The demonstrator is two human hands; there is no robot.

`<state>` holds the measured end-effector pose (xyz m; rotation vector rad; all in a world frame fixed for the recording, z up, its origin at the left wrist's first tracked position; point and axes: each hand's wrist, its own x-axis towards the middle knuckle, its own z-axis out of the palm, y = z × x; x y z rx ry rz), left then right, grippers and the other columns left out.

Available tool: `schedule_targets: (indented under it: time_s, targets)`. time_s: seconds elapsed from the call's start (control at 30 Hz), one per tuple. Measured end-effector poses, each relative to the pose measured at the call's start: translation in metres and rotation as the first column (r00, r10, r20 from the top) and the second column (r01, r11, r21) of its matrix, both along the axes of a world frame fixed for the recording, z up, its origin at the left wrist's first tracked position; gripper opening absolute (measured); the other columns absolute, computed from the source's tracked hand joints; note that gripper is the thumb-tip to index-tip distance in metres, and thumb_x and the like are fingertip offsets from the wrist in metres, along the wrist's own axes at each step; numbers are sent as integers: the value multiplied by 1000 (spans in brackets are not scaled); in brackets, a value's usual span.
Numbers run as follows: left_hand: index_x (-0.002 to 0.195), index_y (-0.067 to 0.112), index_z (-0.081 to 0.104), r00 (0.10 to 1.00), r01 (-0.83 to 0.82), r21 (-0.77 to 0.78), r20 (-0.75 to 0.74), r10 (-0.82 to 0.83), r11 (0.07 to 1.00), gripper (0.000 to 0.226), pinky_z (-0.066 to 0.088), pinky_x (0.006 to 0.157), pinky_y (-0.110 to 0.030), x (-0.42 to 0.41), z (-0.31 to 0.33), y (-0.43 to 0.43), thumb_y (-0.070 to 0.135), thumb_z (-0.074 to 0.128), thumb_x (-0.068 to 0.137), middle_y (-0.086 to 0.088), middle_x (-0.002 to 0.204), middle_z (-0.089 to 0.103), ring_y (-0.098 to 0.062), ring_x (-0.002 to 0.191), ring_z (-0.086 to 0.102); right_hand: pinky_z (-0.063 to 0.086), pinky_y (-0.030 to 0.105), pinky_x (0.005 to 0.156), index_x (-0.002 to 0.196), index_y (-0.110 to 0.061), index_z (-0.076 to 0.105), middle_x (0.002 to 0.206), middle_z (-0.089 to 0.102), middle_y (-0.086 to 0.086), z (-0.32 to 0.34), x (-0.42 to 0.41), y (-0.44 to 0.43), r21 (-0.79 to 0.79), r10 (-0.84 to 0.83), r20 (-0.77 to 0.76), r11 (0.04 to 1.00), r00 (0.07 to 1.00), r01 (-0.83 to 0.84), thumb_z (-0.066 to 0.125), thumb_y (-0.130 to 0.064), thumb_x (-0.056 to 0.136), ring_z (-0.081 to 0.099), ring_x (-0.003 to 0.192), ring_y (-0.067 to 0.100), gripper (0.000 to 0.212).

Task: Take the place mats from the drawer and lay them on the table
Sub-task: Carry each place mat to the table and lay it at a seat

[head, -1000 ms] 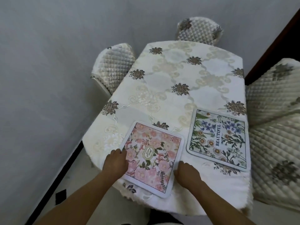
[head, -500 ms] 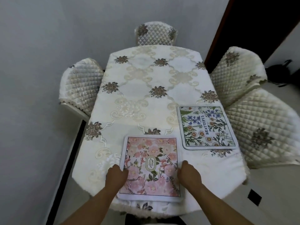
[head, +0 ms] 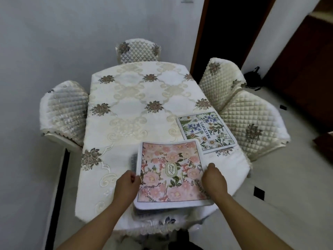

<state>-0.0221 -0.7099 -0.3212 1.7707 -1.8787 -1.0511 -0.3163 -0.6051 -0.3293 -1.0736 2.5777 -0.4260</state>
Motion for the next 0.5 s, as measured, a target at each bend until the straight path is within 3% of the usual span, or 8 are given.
schedule_targets:
  time_s: [0.2, 0.3, 0.4, 0.5]
  targets:
    - [76, 20, 52, 983, 176, -137, -32, -182, 975, 20, 33, 50, -25, -54, 29, 13, 22, 56, 95, 4, 67, 59, -7, 61, 53, 41, 35, 64, 87, -13, 40, 91, 62, 14, 22, -43, 41, -93, -150, -16, 985, 989, 148, 38, -7, 86, 62, 81, 38, 6]
    - [75, 19, 52, 970, 230, -146, -46, -239, 962, 22, 37, 48, -25, -89, 34, 28, 23, 54, 97, 1, 66, 60, -10, 59, 55, 40, 34, 62, 87, -15, 39, 86, 60, 12, 23, -70, 71, -144, -209, -25, 968, 978, 203, 38, -8, 85, 57, 70, 33, 8]
    - [77, 20, 53, 956, 281, -136, -48, -289, 950, 21, 44, 52, -30, -134, 34, 48, 23, 53, 98, -2, 68, 62, -15, 61, 58, 40, 32, 60, 91, -20, 39, 76, 49, -2, 26, -106, 106, -185, -260, 3, 949, 966, 256, 38, -10, 83, 50, 65, 24, 13]
    - [74, 22, 53, 944, 316, -166, -42, -327, 934, 22, 42, 49, -27, -191, 35, 68, 23, 55, 96, 1, 65, 61, -13, 58, 57, 43, 32, 57, 83, -23, 32, 80, 53, 4, 30, -156, 143, -205, -295, -11, 936, 955, 287, 40, -4, 80, 57, 67, 28, 20]
